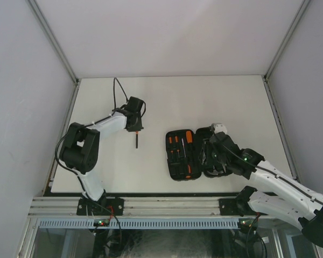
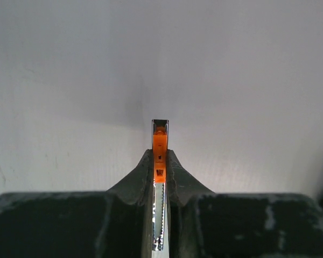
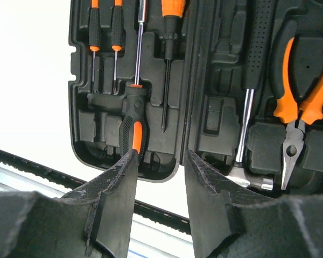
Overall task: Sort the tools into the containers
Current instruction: Pick up the utility knife at the center of the board, then place the utility knife at the center of the board.
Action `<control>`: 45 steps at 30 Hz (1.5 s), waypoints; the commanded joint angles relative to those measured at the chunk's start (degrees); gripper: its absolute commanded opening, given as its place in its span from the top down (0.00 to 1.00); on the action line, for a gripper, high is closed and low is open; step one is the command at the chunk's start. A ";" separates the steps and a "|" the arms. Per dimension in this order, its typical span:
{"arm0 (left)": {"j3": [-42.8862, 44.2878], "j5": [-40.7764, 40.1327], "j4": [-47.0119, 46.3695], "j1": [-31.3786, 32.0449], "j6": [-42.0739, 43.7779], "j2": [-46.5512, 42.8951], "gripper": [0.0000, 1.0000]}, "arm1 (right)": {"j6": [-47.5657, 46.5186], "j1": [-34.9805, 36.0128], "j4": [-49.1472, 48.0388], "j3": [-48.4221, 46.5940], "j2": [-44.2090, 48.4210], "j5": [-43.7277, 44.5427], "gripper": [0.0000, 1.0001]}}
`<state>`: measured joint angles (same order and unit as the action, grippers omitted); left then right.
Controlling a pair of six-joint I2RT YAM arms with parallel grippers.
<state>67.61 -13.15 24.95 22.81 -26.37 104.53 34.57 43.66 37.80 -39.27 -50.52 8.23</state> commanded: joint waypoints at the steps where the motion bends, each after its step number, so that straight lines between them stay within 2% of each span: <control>1: -2.11 0.79 -1.31 3.30 -0.83 -6.46 0.90 | 2.44 0.38 0.39 -0.21 2.71 4.12 0.61; 9: -2.81 2.73 -0.80 11.41 -2.87 -12.47 0.93 | 6.23 0.22 0.46 0.05 7.83 9.86 0.60; 15: -0.48 4.42 -1.40 17.68 -2.67 -14.56 1.00 | 8.15 -0.68 -0.01 1.67 10.78 10.36 0.60; 22: 0.79 6.72 -3.02 23.28 4.08 -15.13 1.00 | 9.80 -3.14 0.48 3.51 16.04 9.28 0.60; 30: -7.98 -1.62 -0.30 23.60 3.33 -18.49 1.00 | 8.82 -5.40 -1.06 4.65 16.52 5.67 0.60; 40: -11.66 -5.88 2.73 23.51 0.49 -13.63 0.99 | 7.71 -5.35 -3.94 4.74 12.56 2.06 0.60; 45: -13.27 -5.50 1.15 23.55 0.27 -12.30 0.90 | 7.58 -5.16 -4.44 4.78 11.96 1.43 0.60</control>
<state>55.88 -17.43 27.55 46.59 -25.02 91.77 42.85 38.35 36.21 -34.41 -38.59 10.59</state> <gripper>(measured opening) 0.120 0.396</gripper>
